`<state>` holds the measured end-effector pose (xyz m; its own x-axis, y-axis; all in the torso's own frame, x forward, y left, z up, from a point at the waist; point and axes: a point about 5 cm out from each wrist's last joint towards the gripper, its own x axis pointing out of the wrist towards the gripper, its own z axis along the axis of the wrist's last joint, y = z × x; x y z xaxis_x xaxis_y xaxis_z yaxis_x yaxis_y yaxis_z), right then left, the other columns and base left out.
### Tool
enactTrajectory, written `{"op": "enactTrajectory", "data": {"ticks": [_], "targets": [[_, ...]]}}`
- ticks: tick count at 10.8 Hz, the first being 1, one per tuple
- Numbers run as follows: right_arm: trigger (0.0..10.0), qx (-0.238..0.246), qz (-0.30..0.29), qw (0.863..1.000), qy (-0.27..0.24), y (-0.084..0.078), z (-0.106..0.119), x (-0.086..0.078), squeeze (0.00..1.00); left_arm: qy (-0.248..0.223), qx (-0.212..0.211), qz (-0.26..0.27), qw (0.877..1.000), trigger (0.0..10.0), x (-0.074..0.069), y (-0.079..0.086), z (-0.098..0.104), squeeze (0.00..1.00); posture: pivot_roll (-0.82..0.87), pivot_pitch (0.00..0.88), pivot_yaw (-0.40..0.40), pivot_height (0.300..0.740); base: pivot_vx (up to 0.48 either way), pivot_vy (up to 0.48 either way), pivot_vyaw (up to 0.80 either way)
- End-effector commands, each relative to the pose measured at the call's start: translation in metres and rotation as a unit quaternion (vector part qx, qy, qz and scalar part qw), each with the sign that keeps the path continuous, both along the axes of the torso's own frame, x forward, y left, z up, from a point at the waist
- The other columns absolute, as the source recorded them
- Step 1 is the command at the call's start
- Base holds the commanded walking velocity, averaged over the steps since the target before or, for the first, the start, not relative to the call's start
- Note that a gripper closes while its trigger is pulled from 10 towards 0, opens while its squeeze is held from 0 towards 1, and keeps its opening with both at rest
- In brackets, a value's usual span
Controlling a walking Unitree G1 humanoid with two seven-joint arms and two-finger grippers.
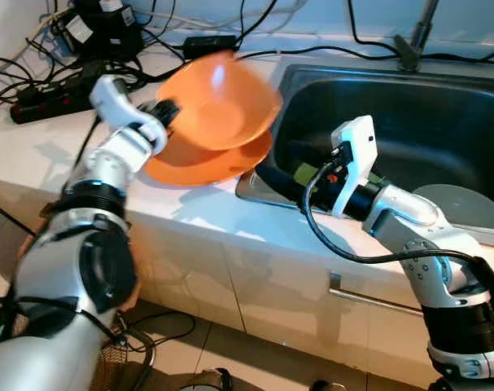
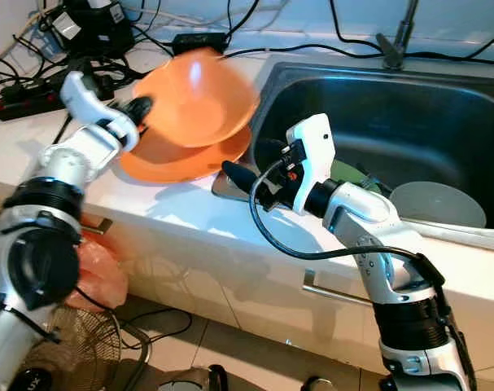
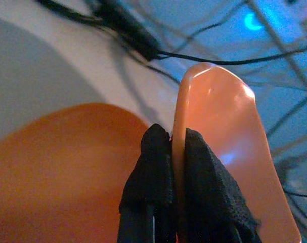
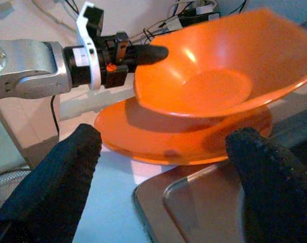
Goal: Kitchen organization
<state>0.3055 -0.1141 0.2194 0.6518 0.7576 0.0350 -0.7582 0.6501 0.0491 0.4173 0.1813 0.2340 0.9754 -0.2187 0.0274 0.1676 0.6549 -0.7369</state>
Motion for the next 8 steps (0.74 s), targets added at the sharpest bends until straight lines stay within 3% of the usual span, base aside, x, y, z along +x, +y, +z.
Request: {"op": "enactTrajectory", "data": {"ticks": [1,4,6,8], "targets": [[10.0,-0.002,-0.009,1.0,-0.001,-0.001,0.002,0.002,0.0,-0.049,-0.001,0.002,0.999,0.0,-0.002,0.007,0.012,0.0,0.03,0.11,0.129,0.74,0.0,0.0,0.0],[10.0,0.017,-0.045,0.999,0.004,-0.007,0.004,0.011,0.0,-0.131,-0.013,0.012,0.991,0.0,-0.007,0.011,0.022,0.0,0.03,0.108,0.126,0.74,0.0,0.0,0.0],[10.0,0.122,-0.082,0.988,0.049,-0.014,0.013,0.02,0.0,-0.204,0.0,-0.003,0.979,0.0,-0.013,0.006,0.036,0.0,0.03,0.108,0.124,0.74,0.0,0.0,0.0],[10.0,0.189,-0.089,0.974,0.083,-0.014,0.018,0.024,0.0,-0.228,0.008,-0.016,0.973,0.0,-0.018,-0.004,0.037,0.0,0.03,0.105,0.12,0.74,0.0,0.0,0.0]]}}
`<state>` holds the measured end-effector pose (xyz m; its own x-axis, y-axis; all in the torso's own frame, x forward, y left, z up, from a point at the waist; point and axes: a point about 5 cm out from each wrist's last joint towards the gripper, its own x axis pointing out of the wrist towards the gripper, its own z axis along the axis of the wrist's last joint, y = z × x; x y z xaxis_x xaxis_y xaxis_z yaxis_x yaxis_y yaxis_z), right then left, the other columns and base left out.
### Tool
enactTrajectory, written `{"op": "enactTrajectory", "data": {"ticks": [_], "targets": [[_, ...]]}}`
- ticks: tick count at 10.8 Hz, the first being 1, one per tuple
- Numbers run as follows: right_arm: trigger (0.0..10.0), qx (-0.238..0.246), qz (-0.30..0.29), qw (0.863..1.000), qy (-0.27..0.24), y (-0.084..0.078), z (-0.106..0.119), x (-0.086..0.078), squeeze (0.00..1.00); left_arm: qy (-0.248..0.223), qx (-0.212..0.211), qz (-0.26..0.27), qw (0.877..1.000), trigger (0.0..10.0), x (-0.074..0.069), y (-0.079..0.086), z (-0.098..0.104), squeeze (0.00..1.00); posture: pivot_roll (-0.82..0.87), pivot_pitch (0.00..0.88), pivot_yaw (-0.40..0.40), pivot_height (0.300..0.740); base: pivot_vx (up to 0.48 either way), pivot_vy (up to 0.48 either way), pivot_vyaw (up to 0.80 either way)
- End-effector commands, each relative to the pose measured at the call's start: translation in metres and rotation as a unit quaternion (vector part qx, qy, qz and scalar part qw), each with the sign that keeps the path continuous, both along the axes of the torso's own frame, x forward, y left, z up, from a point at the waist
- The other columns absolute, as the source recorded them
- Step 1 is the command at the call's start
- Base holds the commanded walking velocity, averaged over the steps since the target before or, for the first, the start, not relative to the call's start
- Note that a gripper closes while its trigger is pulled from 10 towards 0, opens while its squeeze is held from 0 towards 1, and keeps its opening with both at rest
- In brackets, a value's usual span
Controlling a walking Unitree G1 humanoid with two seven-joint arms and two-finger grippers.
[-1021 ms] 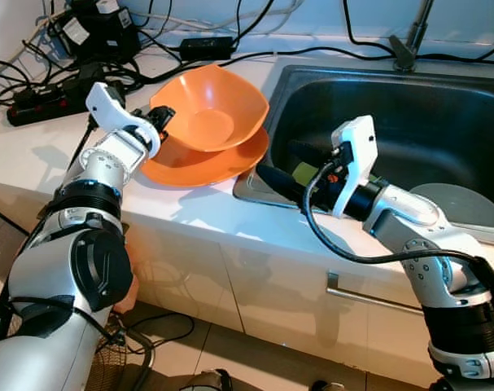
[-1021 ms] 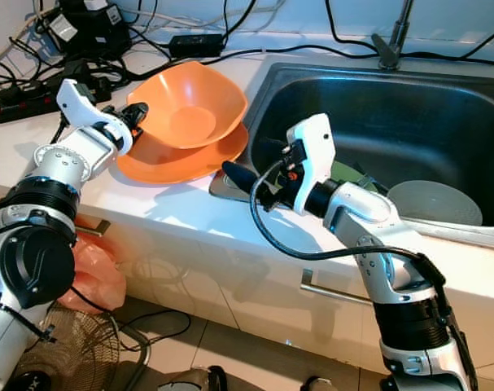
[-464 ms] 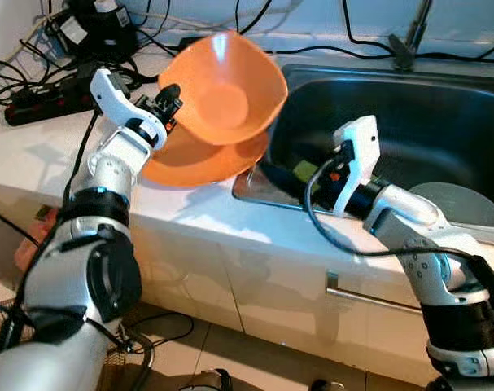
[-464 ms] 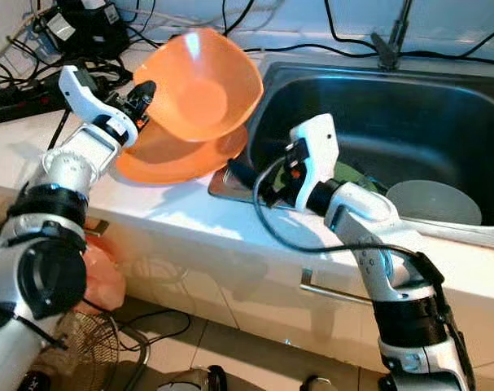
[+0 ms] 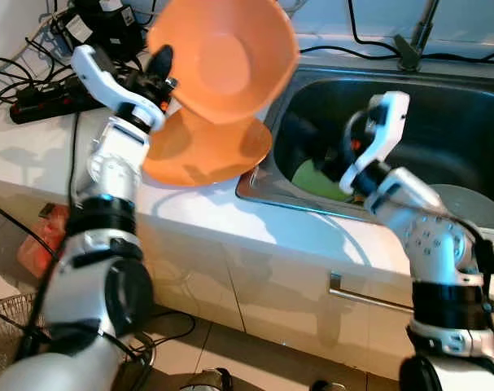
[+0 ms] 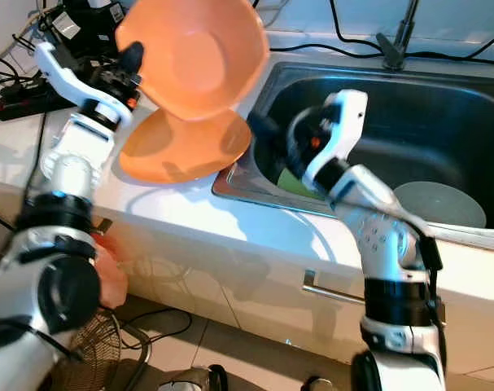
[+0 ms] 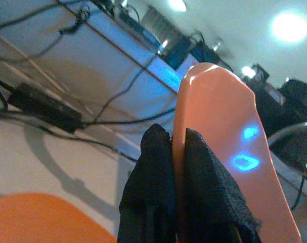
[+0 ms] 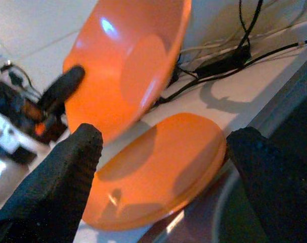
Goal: Kitchen organization
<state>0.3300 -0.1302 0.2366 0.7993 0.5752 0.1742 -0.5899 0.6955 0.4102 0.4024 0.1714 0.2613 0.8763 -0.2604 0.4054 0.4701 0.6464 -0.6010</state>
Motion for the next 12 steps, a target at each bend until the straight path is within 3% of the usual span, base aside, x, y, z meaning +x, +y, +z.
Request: {"op": "enactTrajectory", "data": {"ticks": [1,3,10,11,12], "targets": [[10.0,0.017,0.008,1.0,0.01,0.004,0.002,0.001,0.0,-0.031,0.008,0.002,0.999,0.0,-0.003,0.001,0.009,0.0,0.03,0.105,0.119,0.74,0.0,0.0,0.0],[10.0,0.032,0.013,0.999,0.026,0.007,0.004,0.003,0.0,-0.039,0.027,-0.015,0.999,0.0,-0.005,-0.014,0.004,0.0,0.03,0.1,0.118,0.74,0.0,0.0,0.0],[10.0,0.06,0.01,0.997,0.043,0.017,0.01,0.011,0.0,-0.035,0.001,-0.064,0.997,0.0,-0.015,-0.048,-0.004,0.0,0.03,0.101,0.117,0.74,0.0,0.0,0.0],[6.3,0.063,-0.004,0.997,0.049,0.016,0.01,0.015,0.0,-0.034,0.001,-0.065,0.997,0.0,-0.016,-0.049,-0.004,0.0,0.03,0.102,0.115,0.74,0.0,0.0,0.0],[0.0,0.055,-0.017,0.997,0.057,0.015,0.01,0.018,0.0,-0.034,0.0,-0.063,0.997,0.0,-0.016,-0.048,-0.004,0.0,0.03,0.102,0.115,0.74,0.0,0.0,0.0]]}}
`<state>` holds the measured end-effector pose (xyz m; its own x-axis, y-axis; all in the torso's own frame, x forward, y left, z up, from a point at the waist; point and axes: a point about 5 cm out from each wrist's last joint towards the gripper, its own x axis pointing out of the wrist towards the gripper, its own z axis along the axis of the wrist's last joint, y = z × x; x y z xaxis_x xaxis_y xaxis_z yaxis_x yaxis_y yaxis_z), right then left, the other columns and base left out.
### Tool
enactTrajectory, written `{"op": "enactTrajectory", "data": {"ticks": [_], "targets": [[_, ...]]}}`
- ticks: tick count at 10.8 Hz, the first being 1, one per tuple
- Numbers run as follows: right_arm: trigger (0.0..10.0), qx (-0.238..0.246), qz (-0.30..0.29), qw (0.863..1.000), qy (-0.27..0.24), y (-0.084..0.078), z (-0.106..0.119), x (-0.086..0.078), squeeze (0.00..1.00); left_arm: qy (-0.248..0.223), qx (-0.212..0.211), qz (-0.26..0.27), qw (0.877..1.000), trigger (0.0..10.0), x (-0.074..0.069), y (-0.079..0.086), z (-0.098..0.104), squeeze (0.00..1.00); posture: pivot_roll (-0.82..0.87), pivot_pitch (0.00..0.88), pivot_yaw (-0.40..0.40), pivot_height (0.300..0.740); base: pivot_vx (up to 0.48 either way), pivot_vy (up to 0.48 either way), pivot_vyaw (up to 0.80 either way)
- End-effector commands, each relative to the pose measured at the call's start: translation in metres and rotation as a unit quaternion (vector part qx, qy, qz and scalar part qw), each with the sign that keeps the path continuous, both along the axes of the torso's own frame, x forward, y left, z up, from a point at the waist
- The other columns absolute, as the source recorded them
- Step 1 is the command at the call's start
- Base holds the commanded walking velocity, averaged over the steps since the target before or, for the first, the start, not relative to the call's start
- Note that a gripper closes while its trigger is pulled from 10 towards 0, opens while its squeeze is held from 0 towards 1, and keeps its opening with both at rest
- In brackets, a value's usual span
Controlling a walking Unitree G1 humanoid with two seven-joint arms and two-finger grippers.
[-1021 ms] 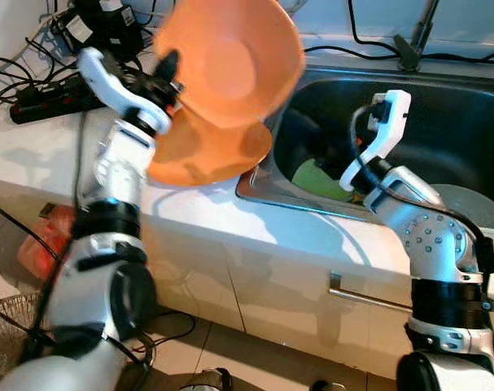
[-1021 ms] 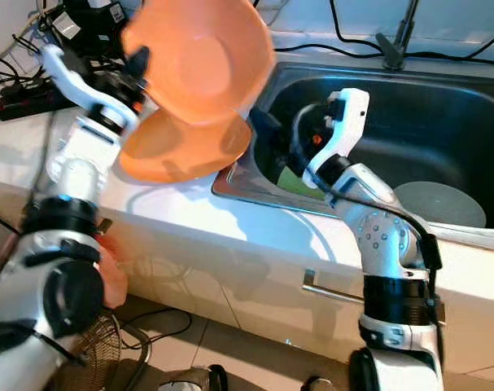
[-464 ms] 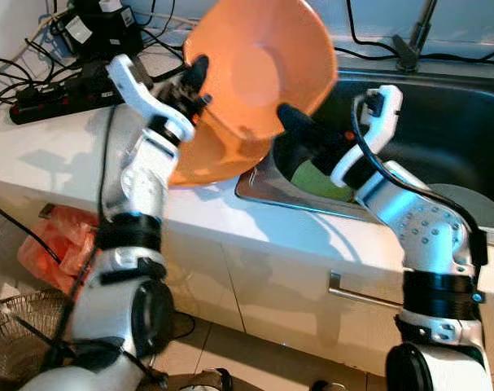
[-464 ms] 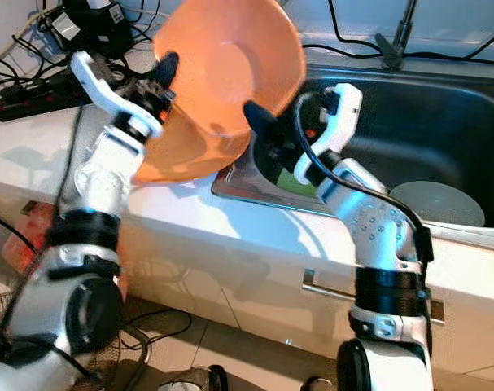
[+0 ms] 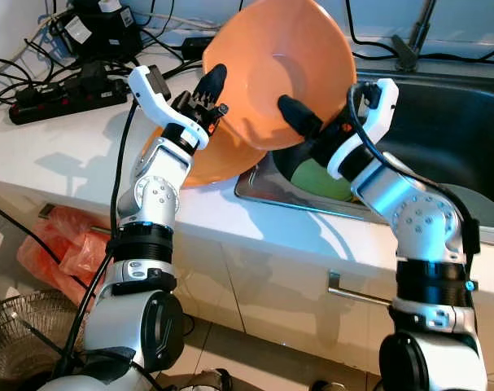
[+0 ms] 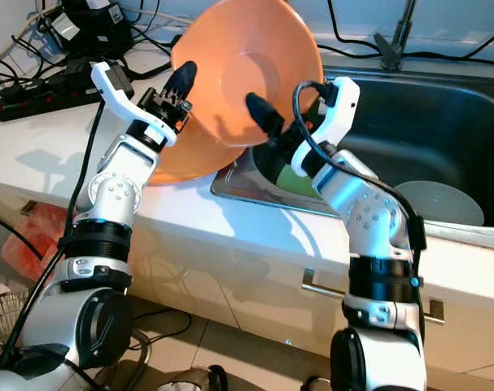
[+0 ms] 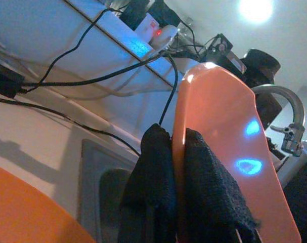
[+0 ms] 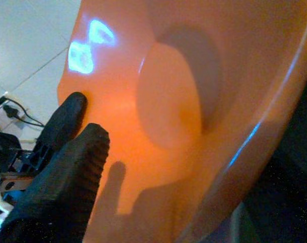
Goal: Kitchen organization
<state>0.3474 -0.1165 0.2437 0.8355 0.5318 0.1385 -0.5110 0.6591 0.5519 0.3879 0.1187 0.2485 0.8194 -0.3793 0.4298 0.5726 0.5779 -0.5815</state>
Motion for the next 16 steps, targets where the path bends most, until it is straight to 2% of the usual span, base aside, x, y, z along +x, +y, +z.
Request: {"op": "enactTrajectory", "data": {"ticks": [1,3,5,8,16], "targets": [[0.0,-0.004,-0.009,1.0,0.001,0.0,0.004,0.003,0.0,-0.019,-0.004,0.006,1.0,0.0,-0.002,0.006,0.009,0.0,0.03,0.104,0.113,0.74,0.0,0.0,0.0],[0.0,0.012,-0.057,0.998,0.034,-0.014,0.003,0.013,0.0,-0.017,-0.004,0.007,1.0,0.0,-0.004,0.006,0.008,0.0,0.03,0.105,0.113,0.74,0.0,0.0,0.0],[0.0,0.015,-0.077,0.995,0.06,-0.02,0.0,0.017,0.0,-0.016,-0.005,0.004,1.0,0.0,-0.004,0.005,0.007,0.0,0.03,0.106,0.113,0.74,0.0,0.0,0.0],[0.0,0.027,-0.082,0.992,0.088,-0.022,-0.006,0.02,0.0,-0.017,-0.005,0.005,1.0,0.0,-0.004,0.006,0.008,0.0,0.03,0.11,0.111,0.74,0.0,0.0,0.0],[0.0,0.034,-0.083,0.99,0.106,-0.022,-0.013,0.021,0.0,-0.009,-0.001,-0.025,1.0,0.0,-0.006,0.0,0.004,0.0,0.03,0.113,0.111,0.74,0.0,0.0,0.0]]}}
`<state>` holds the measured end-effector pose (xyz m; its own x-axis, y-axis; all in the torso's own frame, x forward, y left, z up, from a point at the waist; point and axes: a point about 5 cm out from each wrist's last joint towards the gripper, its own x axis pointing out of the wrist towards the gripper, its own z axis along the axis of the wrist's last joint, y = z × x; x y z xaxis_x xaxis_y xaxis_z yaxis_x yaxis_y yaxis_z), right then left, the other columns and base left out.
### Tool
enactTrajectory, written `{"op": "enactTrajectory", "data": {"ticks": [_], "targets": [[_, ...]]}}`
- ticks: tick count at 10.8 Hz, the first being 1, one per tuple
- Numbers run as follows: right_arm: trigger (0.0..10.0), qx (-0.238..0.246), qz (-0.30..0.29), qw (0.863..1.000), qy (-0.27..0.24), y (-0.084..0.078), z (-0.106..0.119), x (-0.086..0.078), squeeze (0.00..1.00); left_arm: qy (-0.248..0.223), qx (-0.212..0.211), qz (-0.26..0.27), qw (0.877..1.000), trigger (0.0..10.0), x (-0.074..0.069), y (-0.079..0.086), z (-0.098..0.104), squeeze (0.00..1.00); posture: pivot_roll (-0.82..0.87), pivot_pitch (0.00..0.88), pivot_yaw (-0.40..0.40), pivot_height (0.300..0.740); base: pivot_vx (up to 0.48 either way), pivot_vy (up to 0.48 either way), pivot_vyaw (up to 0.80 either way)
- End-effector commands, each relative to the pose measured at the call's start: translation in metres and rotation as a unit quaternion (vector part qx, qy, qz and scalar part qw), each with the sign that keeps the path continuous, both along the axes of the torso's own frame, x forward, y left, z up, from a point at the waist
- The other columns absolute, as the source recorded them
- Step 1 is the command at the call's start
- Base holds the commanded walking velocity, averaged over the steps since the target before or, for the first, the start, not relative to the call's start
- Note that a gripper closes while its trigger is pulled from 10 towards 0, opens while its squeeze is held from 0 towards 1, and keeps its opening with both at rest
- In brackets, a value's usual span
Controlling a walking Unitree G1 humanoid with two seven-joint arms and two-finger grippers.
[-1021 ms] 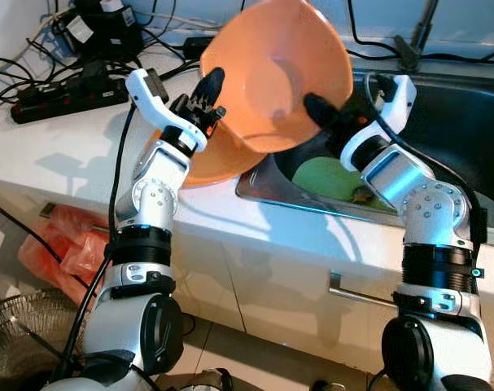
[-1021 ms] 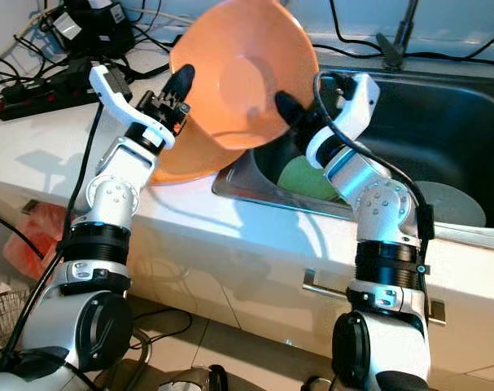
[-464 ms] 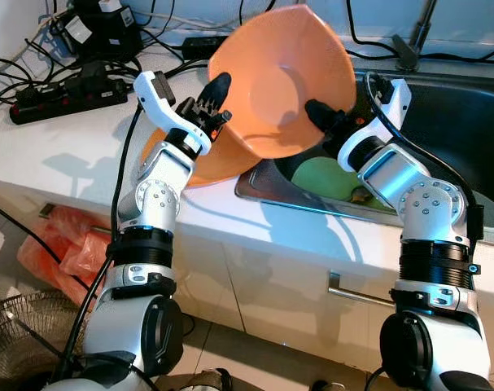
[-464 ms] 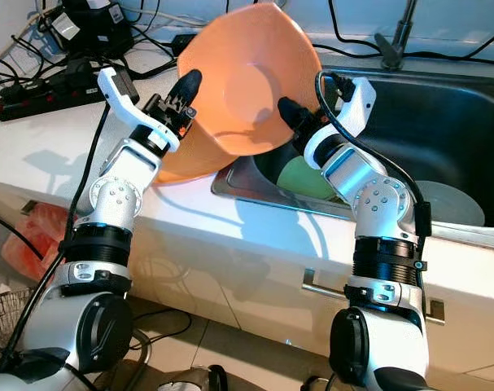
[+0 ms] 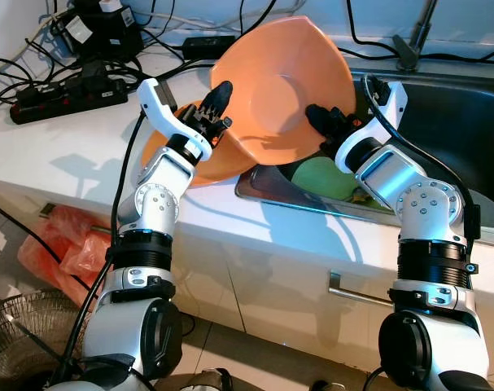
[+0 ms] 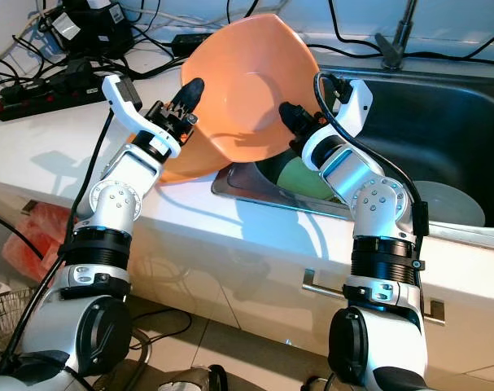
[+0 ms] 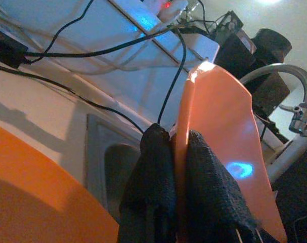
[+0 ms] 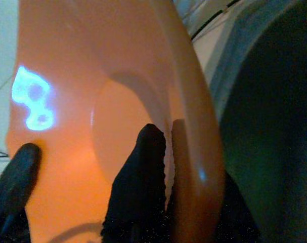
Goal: Kitchen organization
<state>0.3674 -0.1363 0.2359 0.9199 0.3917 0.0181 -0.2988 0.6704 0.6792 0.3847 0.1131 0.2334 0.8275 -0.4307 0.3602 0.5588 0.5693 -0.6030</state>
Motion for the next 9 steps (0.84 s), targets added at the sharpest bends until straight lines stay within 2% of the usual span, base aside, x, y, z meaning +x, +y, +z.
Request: {"op": "enactTrajectory", "data": {"ticks": [1,2,6,9], "targets": [[0.0,-0.006,-0.008,1.0,0.018,-0.003,-0.006,0.001,0.0,-0.046,0.001,0.006,0.999,3.8,-0.002,0.004,0.019,0.0,0.03,0.113,0.112,0.74,0.0,0.0,0.0],[0.0,-0.006,-0.01,1.0,0.018,-0.004,-0.006,0.001,0.0,-0.047,0.014,0.017,0.999,10.0,-0.002,0.005,0.019,1.0,0.03,0.111,0.113,0.74,0.0,0.0,0.0],[0.0,-0.002,-0.028,0.999,0.019,-0.006,-0.006,0.003,0.0,-0.043,0.024,0.021,0.999,10.0,-0.002,0.005,0.019,1.0,0.03,0.106,0.114,0.74,0.0,0.0,0.0],[0.0,-0.028,-0.107,0.994,0.023,-0.027,-0.009,0.01,0.0,-0.046,0.057,0.009,0.997,10.0,-0.006,0.001,0.014,1.0,0.04,0.104,0.112,0.74,0.0,0.0,0.0]]}}
